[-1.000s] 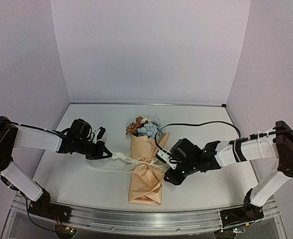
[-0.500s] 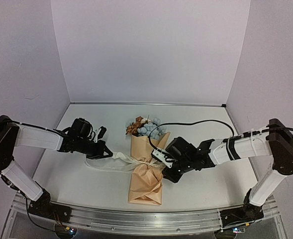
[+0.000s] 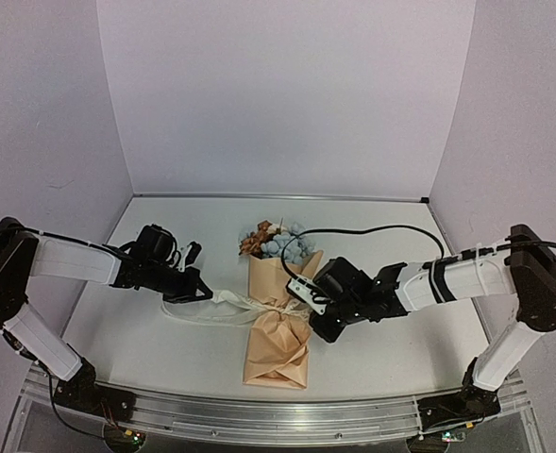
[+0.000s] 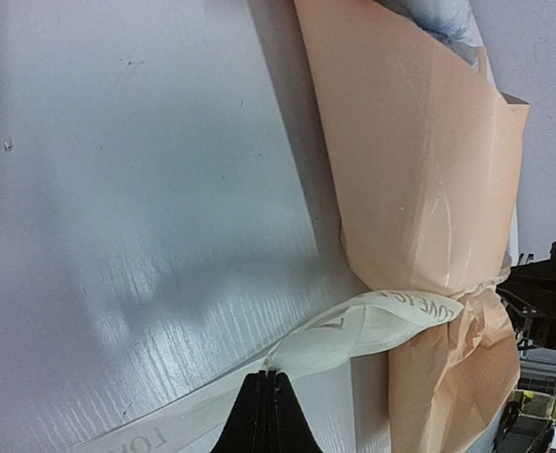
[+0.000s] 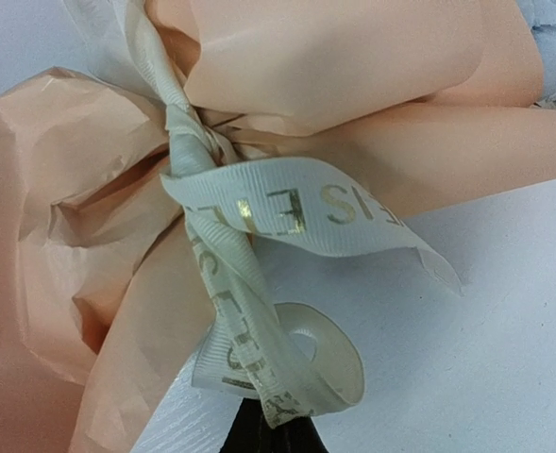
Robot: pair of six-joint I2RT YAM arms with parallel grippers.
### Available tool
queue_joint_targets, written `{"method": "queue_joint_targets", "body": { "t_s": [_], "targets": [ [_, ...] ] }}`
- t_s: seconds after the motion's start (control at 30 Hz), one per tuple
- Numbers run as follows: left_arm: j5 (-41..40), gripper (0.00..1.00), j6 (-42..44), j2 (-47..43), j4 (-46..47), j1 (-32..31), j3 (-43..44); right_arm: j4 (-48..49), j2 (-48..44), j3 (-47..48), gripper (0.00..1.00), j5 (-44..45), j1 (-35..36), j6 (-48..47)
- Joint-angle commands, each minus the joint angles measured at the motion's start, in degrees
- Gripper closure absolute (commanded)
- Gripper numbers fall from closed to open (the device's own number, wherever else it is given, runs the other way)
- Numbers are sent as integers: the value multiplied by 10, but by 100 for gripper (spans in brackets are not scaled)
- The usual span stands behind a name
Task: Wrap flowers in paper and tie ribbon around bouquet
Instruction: Tie the half-tied ribbon around the folded bouquet.
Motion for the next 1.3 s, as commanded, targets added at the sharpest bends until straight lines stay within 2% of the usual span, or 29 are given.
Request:
{"method": "queue_joint_targets", "body": {
  "t_s": [0.0, 0.37, 0.57, 0.63, 0.83, 0.97, 1.07, 1.27],
  "targets": [
    [-27, 100, 8, 8, -21, 0, 26, -12, -54, -27, 100, 34, 2, -16],
    [-40, 100, 10, 21, -31, 4, 33, -60, -100, -50, 100, 78, -5, -34],
    [-32, 100, 14, 22, -32, 7, 33, -68, -111, -59, 100, 67, -14, -8],
    [-20, 100, 15, 21, -27, 7, 33, -74, -116, -57, 98, 66, -18, 50],
    [0, 100, 13, 21, -14, 7, 27, -46, -163, -96, 70, 85, -49, 345],
    [8, 100, 10, 24, -9, 7, 26, -30, -164, -102, 66, 71, -55, 496],
    [10, 100, 7, 20, -5, 7, 24, 26, -158, -129, 64, 63, -57, 606],
    [12, 100, 6, 16, -3, 7, 19, 136, -136, -172, 65, 54, -55, 748]
  ]
}}
